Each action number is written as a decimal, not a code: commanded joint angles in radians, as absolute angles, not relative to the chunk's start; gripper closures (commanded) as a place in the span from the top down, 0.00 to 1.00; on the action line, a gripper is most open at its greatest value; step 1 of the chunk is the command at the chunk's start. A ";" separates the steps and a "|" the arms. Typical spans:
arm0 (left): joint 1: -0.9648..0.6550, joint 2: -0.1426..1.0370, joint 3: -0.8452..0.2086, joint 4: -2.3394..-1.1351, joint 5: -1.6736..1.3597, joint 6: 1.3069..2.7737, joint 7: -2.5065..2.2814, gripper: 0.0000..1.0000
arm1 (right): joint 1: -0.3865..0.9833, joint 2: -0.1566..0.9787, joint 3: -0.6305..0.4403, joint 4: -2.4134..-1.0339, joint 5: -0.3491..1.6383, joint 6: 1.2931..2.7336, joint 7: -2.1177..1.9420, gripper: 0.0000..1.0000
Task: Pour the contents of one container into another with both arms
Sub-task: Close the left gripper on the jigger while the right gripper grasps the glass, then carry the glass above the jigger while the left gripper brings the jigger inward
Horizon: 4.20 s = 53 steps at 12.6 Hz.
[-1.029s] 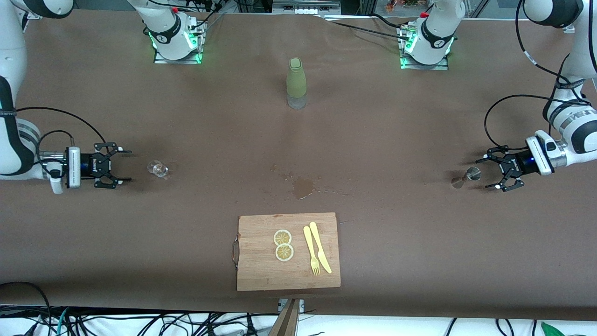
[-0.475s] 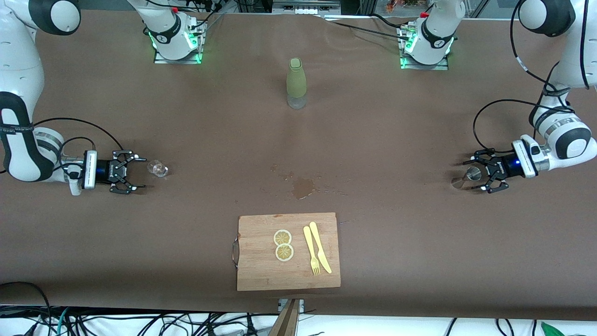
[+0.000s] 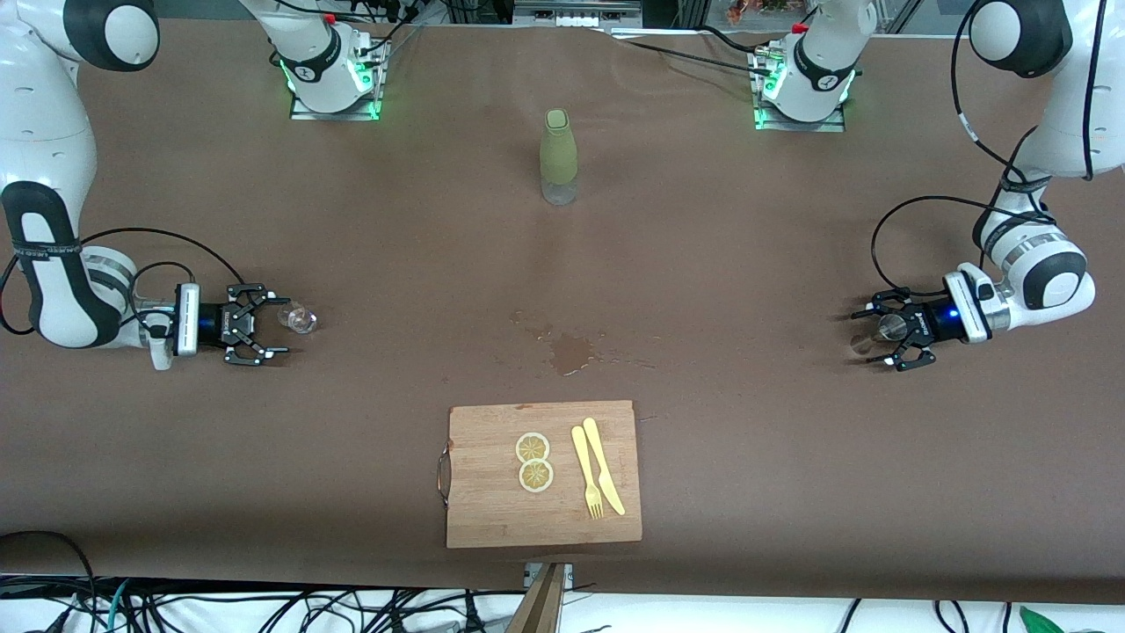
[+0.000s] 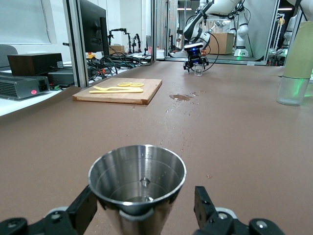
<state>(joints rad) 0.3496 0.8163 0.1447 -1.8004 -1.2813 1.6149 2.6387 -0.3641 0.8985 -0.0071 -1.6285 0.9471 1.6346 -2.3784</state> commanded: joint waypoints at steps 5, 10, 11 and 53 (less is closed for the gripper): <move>0.348 0.836 0.153 -1.796 -1.335 1.600 2.689 0.77 | -0.338 0.913 -0.003 -1.632 0.965 1.632 -2.424 1.00; 0.354 0.841 0.153 -1.796 -1.338 1.600 2.689 0.52 | -0.336 0.913 -0.005 -1.632 0.965 1.631 -2.424 0.69; 0.354 0.842 0.153 -1.796 -1.338 1.600 2.689 0.44 | -0.333 0.913 -0.005 -1.632 0.965 1.632 -2.422 0.48; 0.085 0.949 -0.459 -1.707 -1.537 2.201 2.470 0.00 | 0.425 0.857 -0.015 -1.089 0.623 1.835 -0.973 0.14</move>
